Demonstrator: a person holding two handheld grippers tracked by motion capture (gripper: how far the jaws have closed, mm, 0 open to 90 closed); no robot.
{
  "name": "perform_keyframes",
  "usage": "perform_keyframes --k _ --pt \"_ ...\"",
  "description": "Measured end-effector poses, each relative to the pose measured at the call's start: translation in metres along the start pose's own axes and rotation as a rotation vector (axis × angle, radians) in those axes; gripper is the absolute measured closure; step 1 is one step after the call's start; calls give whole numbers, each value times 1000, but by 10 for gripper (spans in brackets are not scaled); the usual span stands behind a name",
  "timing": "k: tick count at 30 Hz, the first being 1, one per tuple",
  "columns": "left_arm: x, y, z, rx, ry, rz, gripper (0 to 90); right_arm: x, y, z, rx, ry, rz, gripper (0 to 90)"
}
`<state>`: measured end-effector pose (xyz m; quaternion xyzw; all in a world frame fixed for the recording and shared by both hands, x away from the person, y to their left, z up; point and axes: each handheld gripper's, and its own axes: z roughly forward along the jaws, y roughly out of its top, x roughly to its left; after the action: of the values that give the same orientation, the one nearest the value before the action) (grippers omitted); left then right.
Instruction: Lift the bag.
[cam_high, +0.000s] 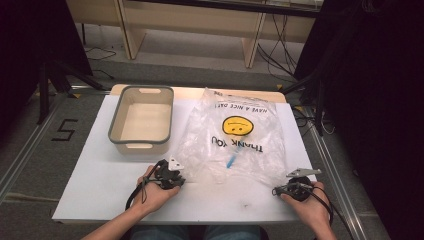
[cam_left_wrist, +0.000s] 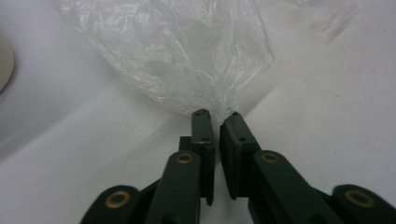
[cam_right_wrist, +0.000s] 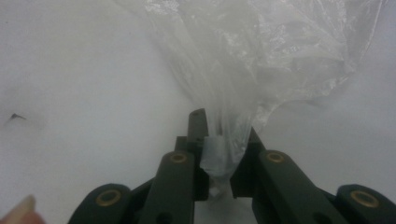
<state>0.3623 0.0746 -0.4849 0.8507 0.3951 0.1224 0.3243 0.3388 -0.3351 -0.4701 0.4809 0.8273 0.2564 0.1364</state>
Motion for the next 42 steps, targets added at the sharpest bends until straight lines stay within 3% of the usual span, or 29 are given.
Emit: perform_keyframes --k 3,8,17,26,34,42 --pt "0 0 0 -3 -5 -8 893 0 0 0 -8 6 9 887" --pt "3 1 -2 -17 -22 -10 896 -1 0 -1 -29 1 22 899" --pt "6 9 -23 -143 20 15 897 -4 3 -15 -121 -34 43 900" --pt "12 15 -37 -247 51 -1 897 -7 7 -27 -204 -76 52 900" --pt "16 19 -47 -317 68 -8 897 -11 8 -36 -242 -101 63 900" --pt "19 20 -51 -343 76 -14 897 -12 9 -38 -259 -103 72 900"
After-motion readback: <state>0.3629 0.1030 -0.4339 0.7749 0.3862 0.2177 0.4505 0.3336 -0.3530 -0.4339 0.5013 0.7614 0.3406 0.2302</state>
